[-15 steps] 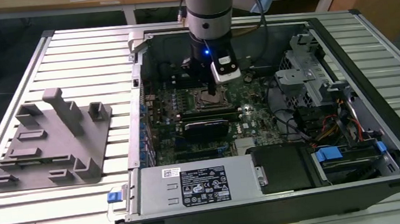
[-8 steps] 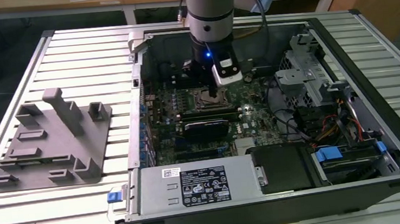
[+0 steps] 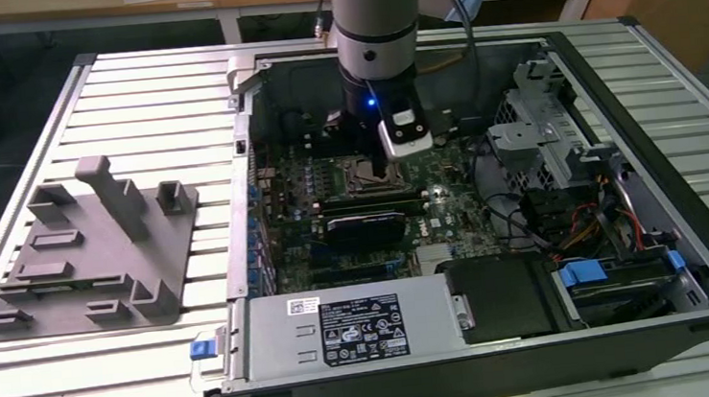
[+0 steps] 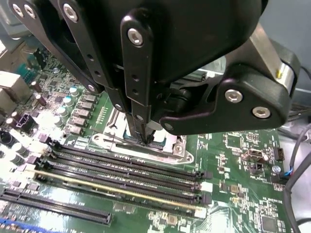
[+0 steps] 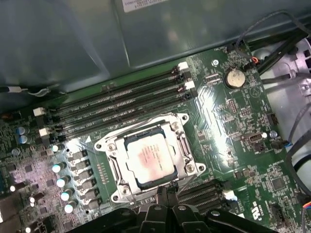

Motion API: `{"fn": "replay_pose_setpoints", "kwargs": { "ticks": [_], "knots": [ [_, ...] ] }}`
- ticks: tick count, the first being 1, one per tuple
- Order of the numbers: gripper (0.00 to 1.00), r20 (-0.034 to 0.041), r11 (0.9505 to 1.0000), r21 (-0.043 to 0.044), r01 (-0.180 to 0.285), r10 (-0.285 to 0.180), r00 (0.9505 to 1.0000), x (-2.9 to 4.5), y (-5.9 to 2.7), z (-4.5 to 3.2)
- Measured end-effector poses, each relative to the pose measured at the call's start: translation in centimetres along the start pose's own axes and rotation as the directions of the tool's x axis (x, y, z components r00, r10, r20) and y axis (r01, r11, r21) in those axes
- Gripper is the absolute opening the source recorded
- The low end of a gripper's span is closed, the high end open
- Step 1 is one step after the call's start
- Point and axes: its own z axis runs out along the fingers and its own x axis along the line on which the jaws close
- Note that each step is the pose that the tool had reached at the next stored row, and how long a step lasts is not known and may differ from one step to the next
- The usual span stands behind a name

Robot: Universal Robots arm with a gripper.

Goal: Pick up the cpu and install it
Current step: 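Install the second cpu locking lever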

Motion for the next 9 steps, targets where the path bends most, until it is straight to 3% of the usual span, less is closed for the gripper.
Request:
{"fn": "replay_pose_setpoints", "kwargs": {
  "ticks": [9],
  "knots": [
    [0.11, 0.0, 1.0, 0.0, 0.0, 0.0, 1.0, -0.28, -0.79, -0.04]
  ]
}}
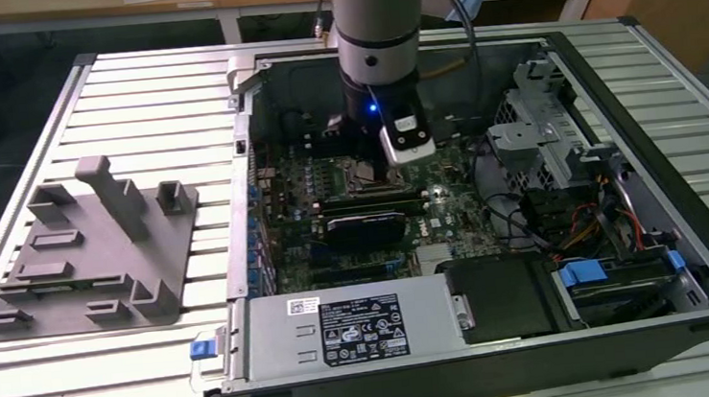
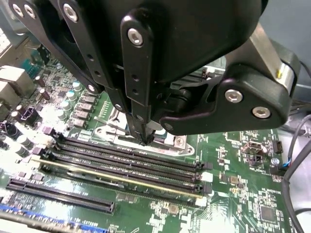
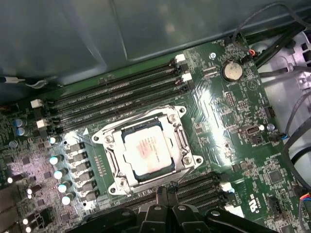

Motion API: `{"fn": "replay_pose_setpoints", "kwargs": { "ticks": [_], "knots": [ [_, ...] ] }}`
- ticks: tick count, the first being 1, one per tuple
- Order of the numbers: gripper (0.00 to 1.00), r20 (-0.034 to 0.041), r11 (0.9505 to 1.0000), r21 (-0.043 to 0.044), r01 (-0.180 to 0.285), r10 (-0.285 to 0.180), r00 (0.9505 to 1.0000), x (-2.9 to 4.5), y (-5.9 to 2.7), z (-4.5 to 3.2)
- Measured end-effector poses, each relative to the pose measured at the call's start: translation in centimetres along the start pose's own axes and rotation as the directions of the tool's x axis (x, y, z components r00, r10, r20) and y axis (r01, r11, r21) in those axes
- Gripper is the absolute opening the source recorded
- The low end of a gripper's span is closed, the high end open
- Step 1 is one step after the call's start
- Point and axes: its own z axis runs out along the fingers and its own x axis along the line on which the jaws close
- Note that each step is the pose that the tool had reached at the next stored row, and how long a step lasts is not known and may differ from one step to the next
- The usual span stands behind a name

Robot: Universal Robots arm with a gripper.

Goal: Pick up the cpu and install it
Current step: 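Install the second cpu locking lever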

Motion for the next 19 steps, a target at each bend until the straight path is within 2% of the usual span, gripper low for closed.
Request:
{"fn": "replay_pose_setpoints", "kwargs": {
  "ticks": [11, 19],
  "knots": [
    [0.11, -0.0011, 1.0, -0.0021, 0.007, -0.007, 1.0, -0.24, -0.9, 0.12],
    [0.11, -0.0081, 0.9959, -0.0094, 0.09, -0.09, 0.9959, 0.02, -1.04, 0.42]
  ]
}}
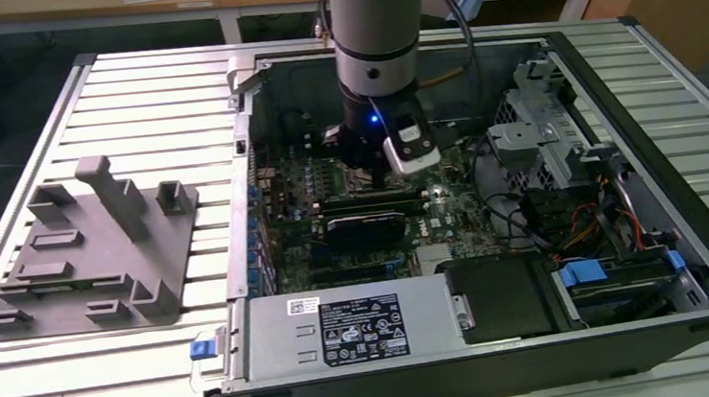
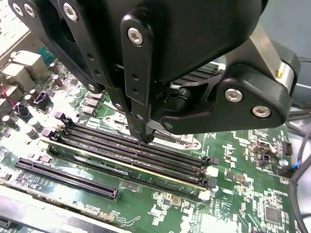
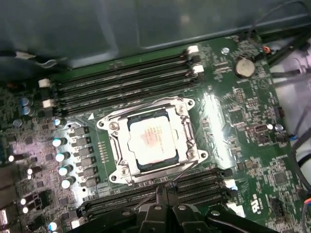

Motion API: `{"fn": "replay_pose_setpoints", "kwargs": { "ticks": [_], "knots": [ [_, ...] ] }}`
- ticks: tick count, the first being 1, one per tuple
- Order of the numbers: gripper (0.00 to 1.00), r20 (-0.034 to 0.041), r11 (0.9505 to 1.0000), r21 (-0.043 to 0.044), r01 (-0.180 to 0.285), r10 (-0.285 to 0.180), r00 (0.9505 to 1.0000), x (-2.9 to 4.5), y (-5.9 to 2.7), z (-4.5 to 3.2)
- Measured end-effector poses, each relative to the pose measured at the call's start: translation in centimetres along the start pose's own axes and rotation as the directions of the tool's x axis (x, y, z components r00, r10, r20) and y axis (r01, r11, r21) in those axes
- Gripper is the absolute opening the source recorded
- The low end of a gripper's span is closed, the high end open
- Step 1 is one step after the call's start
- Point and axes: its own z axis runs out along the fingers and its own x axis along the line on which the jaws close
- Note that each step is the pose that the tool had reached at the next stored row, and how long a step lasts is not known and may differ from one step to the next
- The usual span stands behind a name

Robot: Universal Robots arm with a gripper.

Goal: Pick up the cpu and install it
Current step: 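Install the second cpu locking lever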

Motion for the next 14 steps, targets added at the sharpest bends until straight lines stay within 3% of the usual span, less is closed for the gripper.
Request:
{"fn": "replay_pose_setpoints", "kwargs": {
  "ticks": [6, 14],
  "knots": [
    [0.11, -0.0069, 0.9979, -0.0119, 0.064, -0.064, 0.9979, 0.31, -0.11, 0.31],
    [0.11, -0.0111, 0.9956, -0.0268, 0.09, -0.09, 0.9959, 1.11, -0.81, 0.66]
  ]
}}
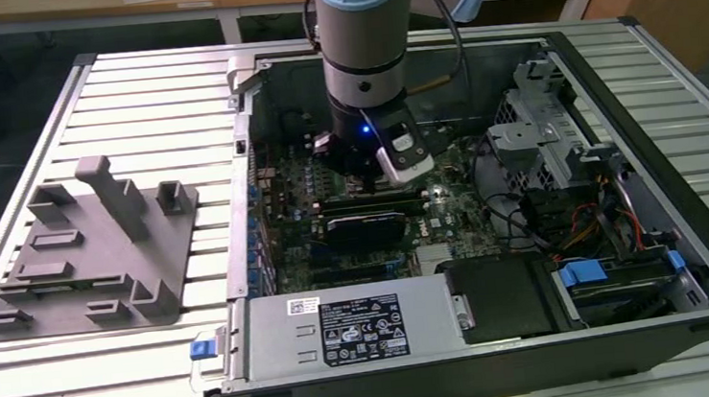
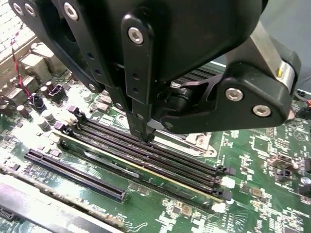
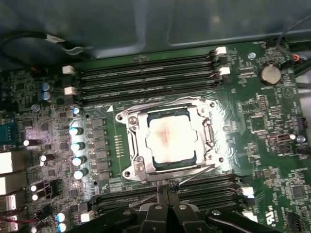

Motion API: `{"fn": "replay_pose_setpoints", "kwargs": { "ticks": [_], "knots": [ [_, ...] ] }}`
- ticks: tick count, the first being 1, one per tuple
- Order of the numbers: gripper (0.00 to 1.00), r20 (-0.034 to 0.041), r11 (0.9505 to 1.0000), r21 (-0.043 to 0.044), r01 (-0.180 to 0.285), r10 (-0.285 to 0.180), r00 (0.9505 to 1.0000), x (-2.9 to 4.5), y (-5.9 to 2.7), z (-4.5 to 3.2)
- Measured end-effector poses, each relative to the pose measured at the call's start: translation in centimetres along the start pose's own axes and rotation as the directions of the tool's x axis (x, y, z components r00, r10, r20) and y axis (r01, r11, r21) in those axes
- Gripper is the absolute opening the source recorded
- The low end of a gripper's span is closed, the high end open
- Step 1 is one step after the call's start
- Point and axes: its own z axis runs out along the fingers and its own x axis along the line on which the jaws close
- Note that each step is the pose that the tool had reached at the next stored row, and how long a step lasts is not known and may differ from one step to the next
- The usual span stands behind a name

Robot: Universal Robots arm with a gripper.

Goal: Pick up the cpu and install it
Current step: 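Install the second cpu locking lever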

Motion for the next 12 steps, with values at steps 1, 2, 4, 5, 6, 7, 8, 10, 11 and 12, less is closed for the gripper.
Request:
{"fn": "replay_pose_setpoints", "kwargs": {
  "ticks": [1, 2, 4, 5, 6, 7, 8, 10, 11, 12],
  "knots": [
    [0.11, -0.0007, 1.0, -0.0032, 0.002, -0.002, 1.0, 0.08, -0.1, 0.05],
    [0.11, -0.0014, 1.0, -0.0071, 0.003, -0.003, 1.0, 0.14, -0.21, 0.09],
    [0.11, -0.0031, 0.9998, -0.0166, 0.005, -0.005, 1.0, 0.25, -0.44, 0.17],
    [0.11, -0.004, 0.9997, -0.0226, 0.006, -0.006, 1.0, 0.31, -0.54, 0.22],
    [0.11, -0.005, 0.9995, -0.0292, 0.007, -0.007, 1.0, 0.37, -0.64, 0.28],
    [0.11, -0.006, 0.9993, -0.0363, 0.008, -0.008, 0.9999, 0.43, -0.74, 0.32],
    [0.11, -0.0073, 0.999, -0.0434, 0.009, -0.009, 0.9999, 0.49, -0.84, 0.37],
    [0.11, -0.0088, 0.9985, -0.0534, 0.01, -0.011, 0.9999, 0.55, -1.06, 0.47],
    [0.11, -0.0094, 0.9984, -0.0564, 0.011, -0.011, 0.9999, 0.56, -1.19, 0.51],
    [0.11, -0.0098, 0.9982, -0.0594, 0.011, -0.012, 0.9999, 0.57, -1.31, 0.56]
  ]
}}
